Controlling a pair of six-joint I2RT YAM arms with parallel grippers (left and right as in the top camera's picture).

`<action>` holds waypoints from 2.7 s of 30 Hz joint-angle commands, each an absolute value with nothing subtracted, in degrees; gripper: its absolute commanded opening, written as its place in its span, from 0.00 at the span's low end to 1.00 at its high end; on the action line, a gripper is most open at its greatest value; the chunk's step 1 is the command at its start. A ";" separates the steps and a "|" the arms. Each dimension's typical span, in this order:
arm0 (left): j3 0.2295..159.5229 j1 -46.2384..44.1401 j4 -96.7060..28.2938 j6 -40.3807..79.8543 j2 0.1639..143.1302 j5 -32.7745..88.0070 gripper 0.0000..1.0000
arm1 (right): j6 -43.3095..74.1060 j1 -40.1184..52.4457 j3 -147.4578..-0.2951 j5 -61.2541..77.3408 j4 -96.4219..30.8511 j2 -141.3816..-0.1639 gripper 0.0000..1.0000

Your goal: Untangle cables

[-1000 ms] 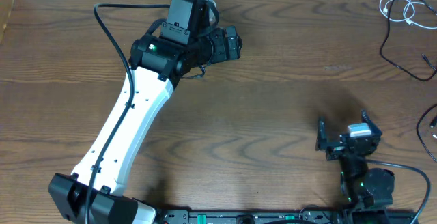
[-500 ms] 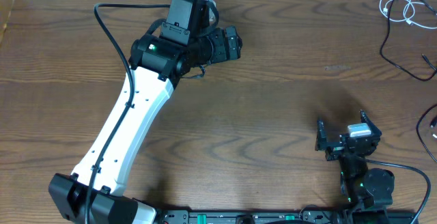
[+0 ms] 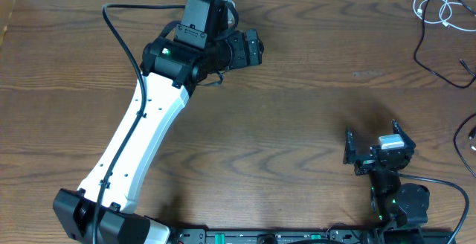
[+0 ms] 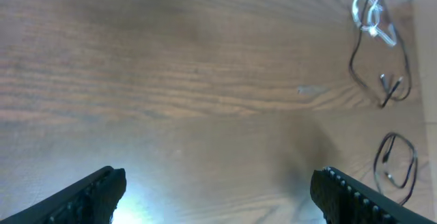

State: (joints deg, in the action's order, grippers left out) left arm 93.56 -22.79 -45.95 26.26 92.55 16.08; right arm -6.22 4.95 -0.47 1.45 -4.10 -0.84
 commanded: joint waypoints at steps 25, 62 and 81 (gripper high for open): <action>74.00 -5.82 -34.11 9.10 63.90 8.60 0.92 | -5.19 5.34 -0.32 0.99 -4.29 -0.34 0.99; 0.23 -3.66 3.33 0.62 2.07 -7.16 0.92 | -5.19 5.34 -0.32 0.99 -4.29 -0.34 0.99; 0.23 -3.73 -3.62 0.64 0.30 -6.92 0.92 | -5.19 5.34 -0.32 0.99 -4.29 -0.34 0.99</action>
State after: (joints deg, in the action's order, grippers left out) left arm 1.21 -3.53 -1.17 1.41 0.62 -5.93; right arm -6.04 4.95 -0.45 1.45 -4.08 -0.71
